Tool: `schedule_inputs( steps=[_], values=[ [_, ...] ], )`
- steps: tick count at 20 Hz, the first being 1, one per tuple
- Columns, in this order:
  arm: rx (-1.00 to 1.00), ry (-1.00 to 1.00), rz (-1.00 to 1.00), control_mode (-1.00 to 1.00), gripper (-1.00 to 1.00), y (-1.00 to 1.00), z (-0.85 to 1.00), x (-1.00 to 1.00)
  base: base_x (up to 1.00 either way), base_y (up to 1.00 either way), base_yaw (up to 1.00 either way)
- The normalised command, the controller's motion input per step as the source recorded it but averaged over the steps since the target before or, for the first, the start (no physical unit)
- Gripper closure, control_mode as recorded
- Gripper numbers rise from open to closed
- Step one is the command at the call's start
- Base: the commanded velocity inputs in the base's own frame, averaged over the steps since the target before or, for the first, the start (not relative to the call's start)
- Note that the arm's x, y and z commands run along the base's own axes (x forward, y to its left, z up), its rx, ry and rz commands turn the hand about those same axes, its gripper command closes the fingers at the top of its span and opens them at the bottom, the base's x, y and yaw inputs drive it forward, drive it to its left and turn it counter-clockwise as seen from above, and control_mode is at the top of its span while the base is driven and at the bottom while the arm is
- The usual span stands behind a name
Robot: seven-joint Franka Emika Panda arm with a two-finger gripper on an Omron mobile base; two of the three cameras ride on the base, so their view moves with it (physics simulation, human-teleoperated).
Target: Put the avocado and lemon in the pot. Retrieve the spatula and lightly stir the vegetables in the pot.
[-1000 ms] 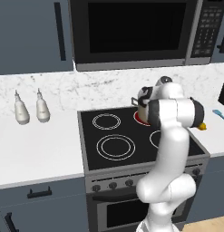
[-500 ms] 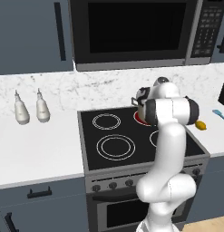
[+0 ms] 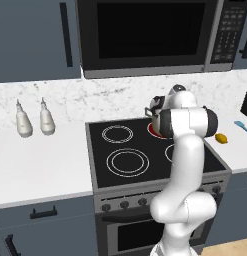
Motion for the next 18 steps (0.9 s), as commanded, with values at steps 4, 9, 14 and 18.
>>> schedule_inputs(
  steps=[4, 9, 14, 18],
  values=[
    [0.0, 0.0, 0.01, -1.0, -1.0, -0.04, 0.0, 0.01, 0.0, 0.0, 0.0],
    [0.0, -0.07, 0.0, -1.0, -1.0, 0.0, 0.06, -0.1, 0.0, 0.0, 0.0],
    [0.0, -0.06, 0.0, -1.0, -1.0, 0.0, 0.43, -0.61, 0.0, 0.0, 0.0],
    [0.0, 0.0, -0.02, -1.0, -1.0, -0.09, 0.37, -0.94, 0.0, 0.0, 0.0]
  ],
)
